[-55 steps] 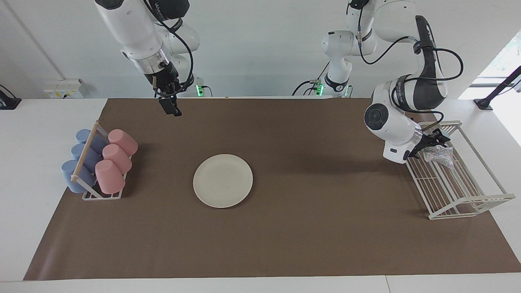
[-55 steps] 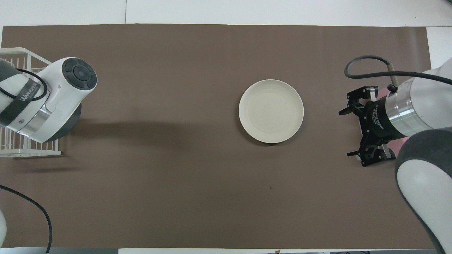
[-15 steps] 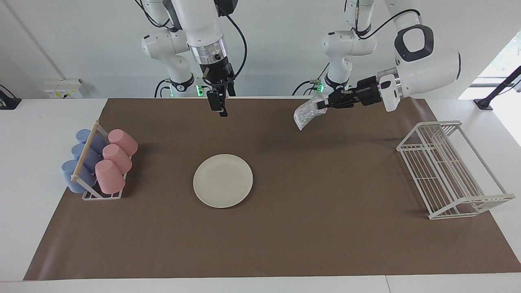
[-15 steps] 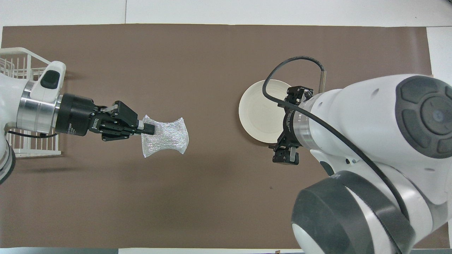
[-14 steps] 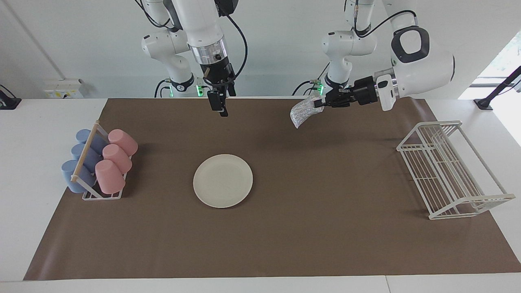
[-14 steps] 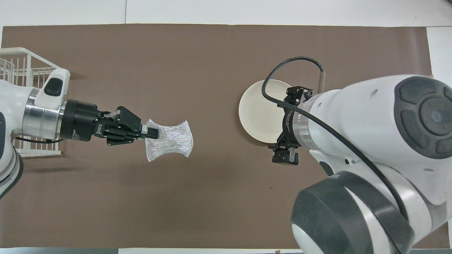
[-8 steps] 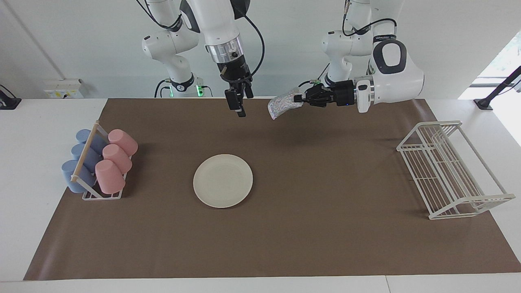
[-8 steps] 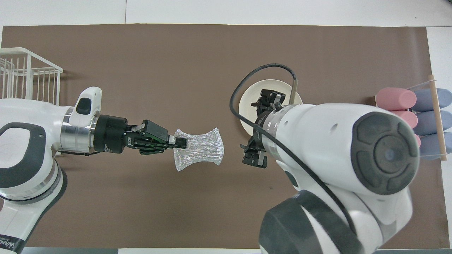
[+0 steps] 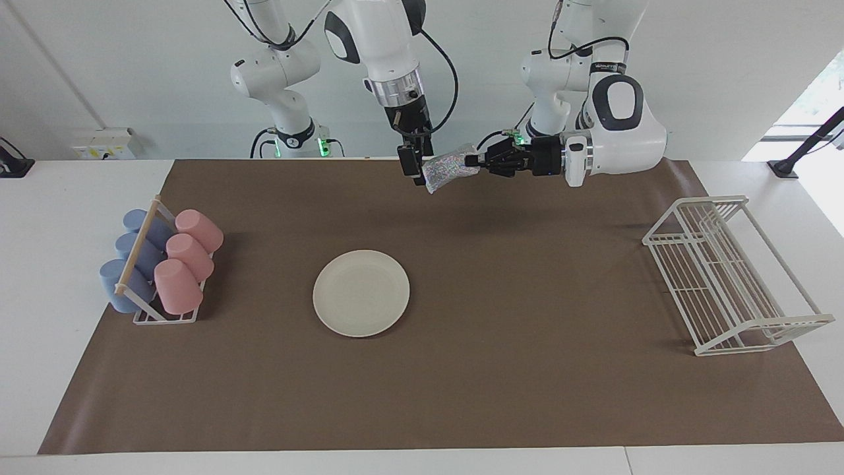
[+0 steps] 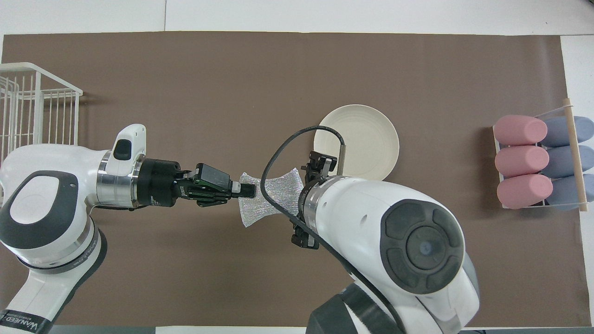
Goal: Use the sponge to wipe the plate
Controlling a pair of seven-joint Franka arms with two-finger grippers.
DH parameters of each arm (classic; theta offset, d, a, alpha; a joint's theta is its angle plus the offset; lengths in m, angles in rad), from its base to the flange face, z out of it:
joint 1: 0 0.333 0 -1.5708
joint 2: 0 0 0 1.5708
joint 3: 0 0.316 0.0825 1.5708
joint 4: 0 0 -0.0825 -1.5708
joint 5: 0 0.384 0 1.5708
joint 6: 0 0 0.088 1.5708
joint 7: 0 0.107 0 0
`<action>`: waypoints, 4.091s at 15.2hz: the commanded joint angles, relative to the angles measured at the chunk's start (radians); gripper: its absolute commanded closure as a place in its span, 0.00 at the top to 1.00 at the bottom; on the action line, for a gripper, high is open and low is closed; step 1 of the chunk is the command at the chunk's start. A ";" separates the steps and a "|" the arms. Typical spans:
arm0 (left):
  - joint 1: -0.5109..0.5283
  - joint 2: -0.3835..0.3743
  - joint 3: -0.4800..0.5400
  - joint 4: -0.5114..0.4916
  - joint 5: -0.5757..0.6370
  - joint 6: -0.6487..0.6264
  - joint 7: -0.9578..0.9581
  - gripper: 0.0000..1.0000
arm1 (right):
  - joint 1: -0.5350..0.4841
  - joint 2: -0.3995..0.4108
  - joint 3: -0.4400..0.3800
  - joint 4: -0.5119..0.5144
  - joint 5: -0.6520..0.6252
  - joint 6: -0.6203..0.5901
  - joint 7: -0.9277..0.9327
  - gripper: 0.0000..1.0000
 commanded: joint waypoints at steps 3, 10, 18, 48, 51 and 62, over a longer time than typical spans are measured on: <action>-0.007 -0.021 0.009 -0.025 -0.019 -0.003 0.019 0.00 | 0.019 0.002 -0.001 -0.006 0.014 0.044 0.015 1.00; -0.006 -0.021 0.009 -0.025 -0.019 -0.006 0.019 0.00 | 0.003 0.016 -0.004 0.021 0.109 0.057 0.027 1.00; -0.006 -0.021 0.011 -0.025 -0.018 -0.012 0.019 0.00 | -0.020 0.036 -0.006 0.018 0.119 0.146 -0.019 1.00; -0.009 -0.021 0.009 -0.025 -0.018 -0.011 0.017 0.00 | 0.000 0.048 0.000 0.032 0.126 0.067 -0.378 0.00; -0.011 -0.021 0.009 -0.022 -0.013 -0.012 0.016 0.00 | -0.008 0.048 0.000 0.032 0.126 0.068 -0.384 0.00; -0.026 -0.021 0.009 -0.021 -0.009 -0.011 0.006 1.00 | -0.133 0.059 -0.001 -0.043 0.119 0.073 -0.580 0.00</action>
